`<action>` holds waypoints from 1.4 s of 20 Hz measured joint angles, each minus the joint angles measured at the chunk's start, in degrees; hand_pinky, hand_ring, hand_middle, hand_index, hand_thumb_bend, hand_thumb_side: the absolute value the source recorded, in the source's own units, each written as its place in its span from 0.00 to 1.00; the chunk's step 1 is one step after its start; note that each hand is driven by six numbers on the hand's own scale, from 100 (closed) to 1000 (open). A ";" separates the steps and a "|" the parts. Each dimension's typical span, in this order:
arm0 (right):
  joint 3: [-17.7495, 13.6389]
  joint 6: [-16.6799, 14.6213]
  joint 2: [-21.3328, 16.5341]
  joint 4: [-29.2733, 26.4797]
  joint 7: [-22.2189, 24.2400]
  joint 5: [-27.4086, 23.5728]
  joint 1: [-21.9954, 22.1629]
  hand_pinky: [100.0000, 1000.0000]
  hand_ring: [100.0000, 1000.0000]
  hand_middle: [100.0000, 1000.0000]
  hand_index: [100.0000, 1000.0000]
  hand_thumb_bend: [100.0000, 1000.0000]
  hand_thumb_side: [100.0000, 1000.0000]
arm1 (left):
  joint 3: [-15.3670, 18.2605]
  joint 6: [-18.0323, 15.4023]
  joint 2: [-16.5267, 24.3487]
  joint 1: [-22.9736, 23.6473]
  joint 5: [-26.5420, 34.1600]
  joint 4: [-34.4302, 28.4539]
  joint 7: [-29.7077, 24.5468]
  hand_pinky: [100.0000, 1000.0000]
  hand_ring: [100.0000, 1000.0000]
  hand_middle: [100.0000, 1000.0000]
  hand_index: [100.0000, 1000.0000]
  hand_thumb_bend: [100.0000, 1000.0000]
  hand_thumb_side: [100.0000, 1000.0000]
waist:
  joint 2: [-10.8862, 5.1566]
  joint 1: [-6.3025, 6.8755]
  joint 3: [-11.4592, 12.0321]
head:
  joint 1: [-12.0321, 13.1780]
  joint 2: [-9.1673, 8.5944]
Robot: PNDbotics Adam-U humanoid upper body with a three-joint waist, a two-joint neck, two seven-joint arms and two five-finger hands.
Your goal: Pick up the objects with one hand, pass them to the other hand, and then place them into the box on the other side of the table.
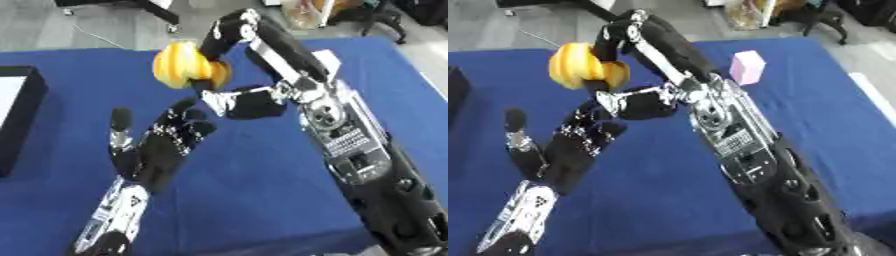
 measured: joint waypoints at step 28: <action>2.52 1.21 -0.03 3.18 5.16 -6.02 0.76 0.57 0.64 0.28 0.18 0.00 0.00 | -0.67 4.70 0.00 -2.86 -1.11 -0.80 -6.19 0.96 0.63 0.58 0.81 0.47 0.71 | 0.00 -0.26 0.02 | -0.47 0.00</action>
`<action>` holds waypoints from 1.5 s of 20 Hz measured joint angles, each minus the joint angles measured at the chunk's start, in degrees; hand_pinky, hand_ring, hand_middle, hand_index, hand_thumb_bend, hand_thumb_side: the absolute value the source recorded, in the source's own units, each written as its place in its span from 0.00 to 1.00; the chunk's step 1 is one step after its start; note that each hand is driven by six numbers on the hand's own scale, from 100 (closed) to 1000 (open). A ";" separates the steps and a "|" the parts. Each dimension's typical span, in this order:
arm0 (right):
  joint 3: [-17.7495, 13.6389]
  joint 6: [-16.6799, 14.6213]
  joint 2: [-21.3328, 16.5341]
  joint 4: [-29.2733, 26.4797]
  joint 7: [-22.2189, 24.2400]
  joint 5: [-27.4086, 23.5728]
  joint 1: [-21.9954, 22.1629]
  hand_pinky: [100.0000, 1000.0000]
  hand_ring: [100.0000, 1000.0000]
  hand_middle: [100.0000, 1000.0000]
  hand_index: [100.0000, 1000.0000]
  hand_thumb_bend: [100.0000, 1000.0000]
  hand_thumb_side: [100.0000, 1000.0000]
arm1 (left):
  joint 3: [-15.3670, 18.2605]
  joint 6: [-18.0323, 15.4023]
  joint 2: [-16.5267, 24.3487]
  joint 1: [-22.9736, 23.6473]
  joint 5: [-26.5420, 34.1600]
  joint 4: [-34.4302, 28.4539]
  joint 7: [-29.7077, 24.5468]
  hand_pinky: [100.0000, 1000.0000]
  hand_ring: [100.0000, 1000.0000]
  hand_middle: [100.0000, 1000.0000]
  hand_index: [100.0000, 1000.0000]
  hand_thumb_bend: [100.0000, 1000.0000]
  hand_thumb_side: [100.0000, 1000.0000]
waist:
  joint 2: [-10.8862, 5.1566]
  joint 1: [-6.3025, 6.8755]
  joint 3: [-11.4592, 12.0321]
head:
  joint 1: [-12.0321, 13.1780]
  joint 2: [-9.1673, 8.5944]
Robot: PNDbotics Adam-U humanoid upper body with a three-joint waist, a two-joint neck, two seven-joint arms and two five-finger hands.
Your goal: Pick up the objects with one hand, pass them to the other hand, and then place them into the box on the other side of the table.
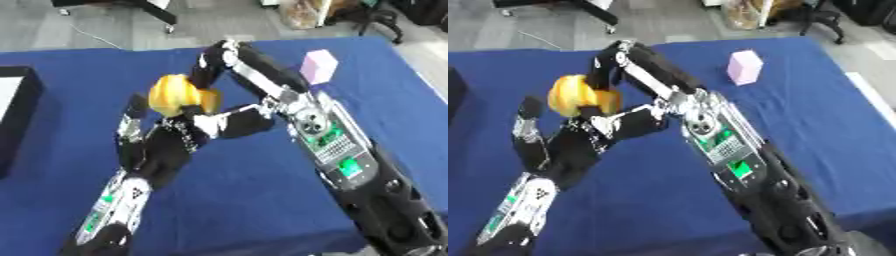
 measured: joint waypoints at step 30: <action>1.56 -3.09 -0.70 0.60 4.17 -0.39 0.16 0.58 0.64 0.29 0.18 0.00 0.00 | -0.71 1.39 -0.03 -0.22 -2.65 -0.35 8.09 0.75 0.36 0.27 0.54 0.03 0.70 | 0.07 -0.09 -0.04 | -0.41 0.00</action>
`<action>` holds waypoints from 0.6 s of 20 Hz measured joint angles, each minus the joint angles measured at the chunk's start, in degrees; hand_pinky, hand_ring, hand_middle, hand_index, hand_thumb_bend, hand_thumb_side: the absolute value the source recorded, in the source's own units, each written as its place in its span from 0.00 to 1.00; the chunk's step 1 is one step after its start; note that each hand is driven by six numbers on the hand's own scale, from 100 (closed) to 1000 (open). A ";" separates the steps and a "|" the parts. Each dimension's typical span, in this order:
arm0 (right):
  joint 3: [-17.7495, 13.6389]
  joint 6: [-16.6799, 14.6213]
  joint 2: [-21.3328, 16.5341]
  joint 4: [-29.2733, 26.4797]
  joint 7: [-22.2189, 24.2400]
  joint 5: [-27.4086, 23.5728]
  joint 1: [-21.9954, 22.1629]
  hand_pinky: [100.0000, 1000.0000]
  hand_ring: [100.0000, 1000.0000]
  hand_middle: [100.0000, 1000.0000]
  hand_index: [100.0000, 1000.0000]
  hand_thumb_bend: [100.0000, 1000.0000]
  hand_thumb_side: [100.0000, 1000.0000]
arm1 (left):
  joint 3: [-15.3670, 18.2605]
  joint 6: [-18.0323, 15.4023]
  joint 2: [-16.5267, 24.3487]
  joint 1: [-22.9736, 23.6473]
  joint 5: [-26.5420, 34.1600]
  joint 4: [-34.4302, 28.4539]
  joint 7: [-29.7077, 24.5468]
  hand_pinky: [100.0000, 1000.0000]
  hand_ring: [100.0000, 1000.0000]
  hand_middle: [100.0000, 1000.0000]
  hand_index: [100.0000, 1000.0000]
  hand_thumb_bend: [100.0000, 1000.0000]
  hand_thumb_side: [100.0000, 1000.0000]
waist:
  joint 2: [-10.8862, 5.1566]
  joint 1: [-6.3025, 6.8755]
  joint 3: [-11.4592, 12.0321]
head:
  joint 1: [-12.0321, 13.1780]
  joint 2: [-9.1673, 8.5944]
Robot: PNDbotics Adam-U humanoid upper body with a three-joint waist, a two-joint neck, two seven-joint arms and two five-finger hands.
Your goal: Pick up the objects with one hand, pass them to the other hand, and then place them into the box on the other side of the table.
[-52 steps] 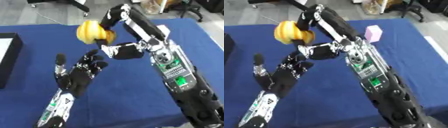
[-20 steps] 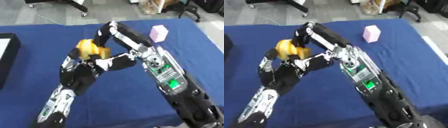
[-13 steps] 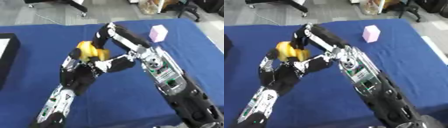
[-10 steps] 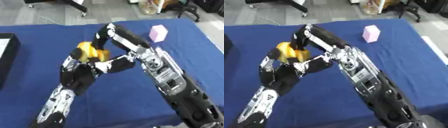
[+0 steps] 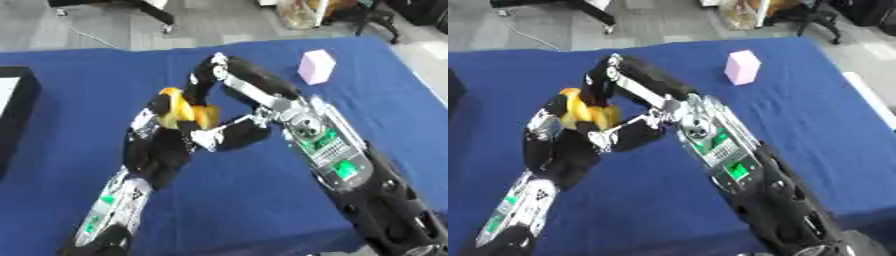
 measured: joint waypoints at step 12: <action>-0.18 -0.86 -0.30 0.00 -1.23 1.00 0.29 0.61 0.67 0.42 0.33 0.34 0.00 | -0.05 0.01 -0.25 -0.23 -1.35 -0.31 2.82 0.63 0.23 0.13 0.41 0.00 0.64 | 0.02 0.00 0.00 | 0.15 0.00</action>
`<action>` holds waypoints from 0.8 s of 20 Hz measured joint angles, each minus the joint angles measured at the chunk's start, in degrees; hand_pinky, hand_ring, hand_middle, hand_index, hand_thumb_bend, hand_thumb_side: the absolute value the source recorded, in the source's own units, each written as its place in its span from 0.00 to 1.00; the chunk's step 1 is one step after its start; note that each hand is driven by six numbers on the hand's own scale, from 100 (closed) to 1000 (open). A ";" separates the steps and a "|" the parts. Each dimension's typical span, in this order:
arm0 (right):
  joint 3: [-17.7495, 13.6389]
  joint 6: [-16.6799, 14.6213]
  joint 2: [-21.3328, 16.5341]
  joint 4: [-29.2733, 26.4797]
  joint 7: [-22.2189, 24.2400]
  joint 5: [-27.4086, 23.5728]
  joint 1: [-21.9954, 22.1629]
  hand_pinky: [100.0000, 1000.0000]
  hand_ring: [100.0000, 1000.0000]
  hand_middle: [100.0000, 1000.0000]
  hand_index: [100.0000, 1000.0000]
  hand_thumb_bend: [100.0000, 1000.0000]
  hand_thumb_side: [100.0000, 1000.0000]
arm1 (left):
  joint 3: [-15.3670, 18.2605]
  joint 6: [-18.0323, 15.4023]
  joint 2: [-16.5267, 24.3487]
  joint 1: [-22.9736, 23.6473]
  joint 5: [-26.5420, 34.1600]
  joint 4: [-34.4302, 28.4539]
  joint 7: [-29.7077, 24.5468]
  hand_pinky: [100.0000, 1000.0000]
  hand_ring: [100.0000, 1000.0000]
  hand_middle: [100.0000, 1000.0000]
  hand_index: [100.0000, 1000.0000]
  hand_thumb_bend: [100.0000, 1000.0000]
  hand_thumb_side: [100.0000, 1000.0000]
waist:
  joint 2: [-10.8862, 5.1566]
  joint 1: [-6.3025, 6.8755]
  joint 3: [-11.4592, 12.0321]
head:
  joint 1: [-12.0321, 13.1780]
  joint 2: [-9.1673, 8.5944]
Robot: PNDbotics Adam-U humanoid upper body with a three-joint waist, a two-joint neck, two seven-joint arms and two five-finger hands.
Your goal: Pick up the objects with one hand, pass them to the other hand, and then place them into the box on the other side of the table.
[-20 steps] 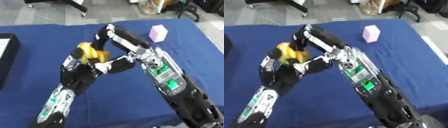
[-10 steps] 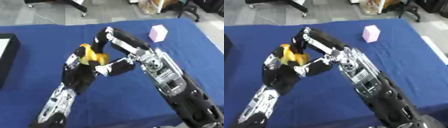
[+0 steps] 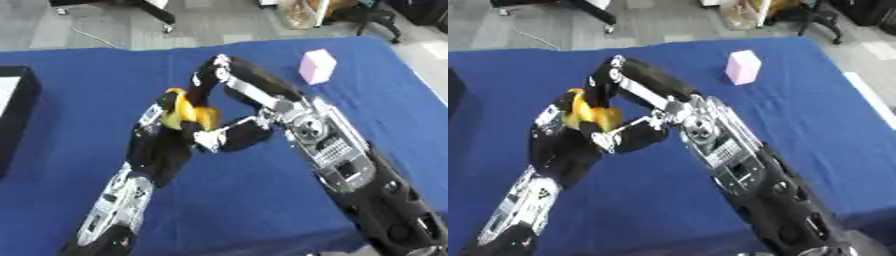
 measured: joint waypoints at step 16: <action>-2.76 -7.21 -0.05 -4.89 2.41 8.44 -0.14 0.78 0.84 0.81 0.86 0.59 0.34 | 0.09 0.08 -0.18 -0.12 -2.06 1.75 4.60 0.64 0.23 0.13 0.41 0.00 0.66 | 0.00 0.03 -0.30 | 0.24 0.00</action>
